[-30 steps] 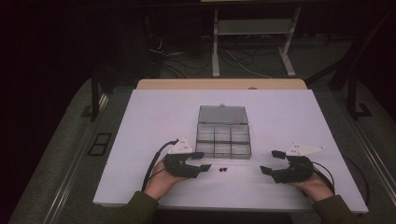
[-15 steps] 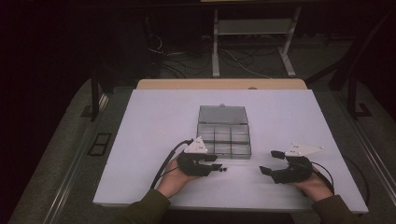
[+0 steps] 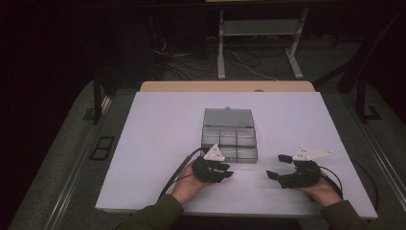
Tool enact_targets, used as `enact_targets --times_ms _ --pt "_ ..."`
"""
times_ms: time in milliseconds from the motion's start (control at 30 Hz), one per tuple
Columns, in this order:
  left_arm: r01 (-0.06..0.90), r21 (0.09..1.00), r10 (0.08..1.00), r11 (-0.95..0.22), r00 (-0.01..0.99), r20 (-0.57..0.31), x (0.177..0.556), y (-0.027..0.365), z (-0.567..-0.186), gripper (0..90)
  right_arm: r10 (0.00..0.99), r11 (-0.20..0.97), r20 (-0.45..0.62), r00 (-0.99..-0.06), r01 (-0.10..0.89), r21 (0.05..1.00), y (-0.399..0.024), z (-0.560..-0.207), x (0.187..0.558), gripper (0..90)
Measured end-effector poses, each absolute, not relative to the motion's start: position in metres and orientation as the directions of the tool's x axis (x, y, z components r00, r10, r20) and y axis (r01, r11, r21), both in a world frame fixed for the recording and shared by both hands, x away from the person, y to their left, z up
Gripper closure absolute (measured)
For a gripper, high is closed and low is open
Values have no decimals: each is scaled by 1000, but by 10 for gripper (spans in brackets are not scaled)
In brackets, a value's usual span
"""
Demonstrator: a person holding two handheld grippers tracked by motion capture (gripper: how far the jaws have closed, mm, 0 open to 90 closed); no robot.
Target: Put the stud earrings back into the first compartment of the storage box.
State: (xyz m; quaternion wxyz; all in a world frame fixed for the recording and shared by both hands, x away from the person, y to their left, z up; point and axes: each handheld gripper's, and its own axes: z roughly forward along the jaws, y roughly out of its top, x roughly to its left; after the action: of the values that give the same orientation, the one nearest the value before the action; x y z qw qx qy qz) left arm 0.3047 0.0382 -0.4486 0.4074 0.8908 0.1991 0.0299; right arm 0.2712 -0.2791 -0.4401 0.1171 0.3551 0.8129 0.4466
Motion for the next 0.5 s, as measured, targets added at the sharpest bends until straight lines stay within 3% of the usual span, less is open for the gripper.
enact_targets --times_ms 500 --pt "322 727 383 -607 920 -88 304 39 -453 775 681 350 125 -722 470 811 -279 -440 271 196"
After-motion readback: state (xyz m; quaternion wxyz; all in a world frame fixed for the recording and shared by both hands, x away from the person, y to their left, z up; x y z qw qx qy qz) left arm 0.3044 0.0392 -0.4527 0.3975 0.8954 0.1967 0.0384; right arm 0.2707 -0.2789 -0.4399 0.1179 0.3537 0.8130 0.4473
